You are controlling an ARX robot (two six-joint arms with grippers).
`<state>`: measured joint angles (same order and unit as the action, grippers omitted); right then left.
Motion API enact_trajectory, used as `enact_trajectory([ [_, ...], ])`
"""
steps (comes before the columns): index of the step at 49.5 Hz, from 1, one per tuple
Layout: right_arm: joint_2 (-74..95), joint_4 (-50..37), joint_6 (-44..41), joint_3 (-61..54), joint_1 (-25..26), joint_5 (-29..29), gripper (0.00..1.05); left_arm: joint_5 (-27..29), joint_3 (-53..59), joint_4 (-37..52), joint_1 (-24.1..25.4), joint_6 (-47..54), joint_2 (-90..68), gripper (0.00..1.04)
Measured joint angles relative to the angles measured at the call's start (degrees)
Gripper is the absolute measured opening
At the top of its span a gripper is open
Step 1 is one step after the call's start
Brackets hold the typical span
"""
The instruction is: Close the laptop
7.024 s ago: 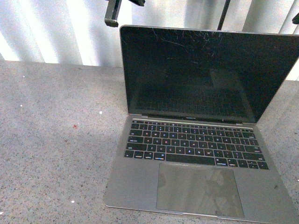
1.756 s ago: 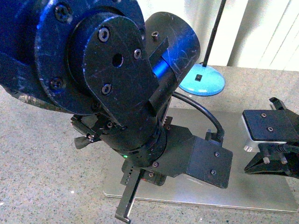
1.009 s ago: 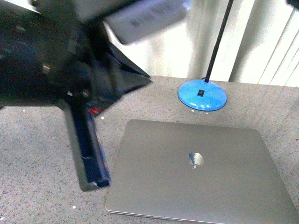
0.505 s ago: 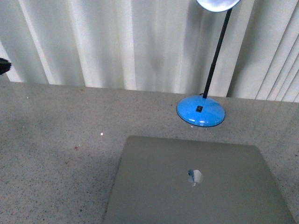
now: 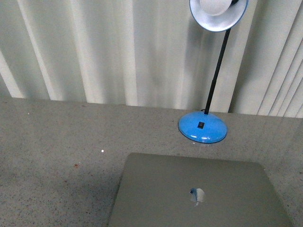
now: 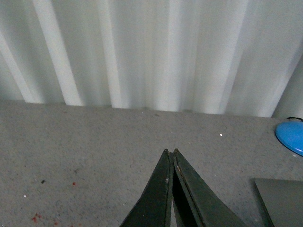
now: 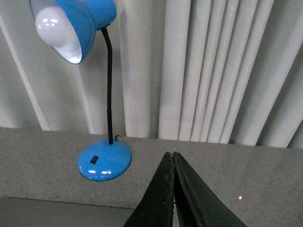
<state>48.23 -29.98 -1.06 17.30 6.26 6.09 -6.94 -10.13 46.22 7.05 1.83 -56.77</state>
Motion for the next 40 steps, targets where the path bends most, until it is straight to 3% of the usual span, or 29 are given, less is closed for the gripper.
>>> enact_trajectory([
  [8, -4.94, -0.04, 0.20, -4.02, -1.44, -1.53, 0.03, 1.53, 2.89, -2.27, -1.51, -0.96, 5.11, 0.04],
  [11, -6.67, 0.13, 0.31, -6.08, -4.37, -5.49, 0.03, 2.29, 3.80, -3.50, -2.01, -1.09, 7.30, 0.04],
  [15, -9.35, 0.63, 0.31, -8.28, -6.03, -5.62, 0.03, 6.60, 5.42, -6.12, -5.86, -1.49, 11.43, 0.04],
  [27, -15.72, 3.23, 0.37, -12.04, -6.10, -5.90, 0.03, 6.97, 8.48, -7.82, -7.02, -1.73, 17.27, 0.04],
  [40, -21.88, 6.99, 0.39, -14.16, -6.10, -5.90, 0.03, 6.97, 8.52, -16.13, -7.02, -1.75, 26.43, 0.04],
])
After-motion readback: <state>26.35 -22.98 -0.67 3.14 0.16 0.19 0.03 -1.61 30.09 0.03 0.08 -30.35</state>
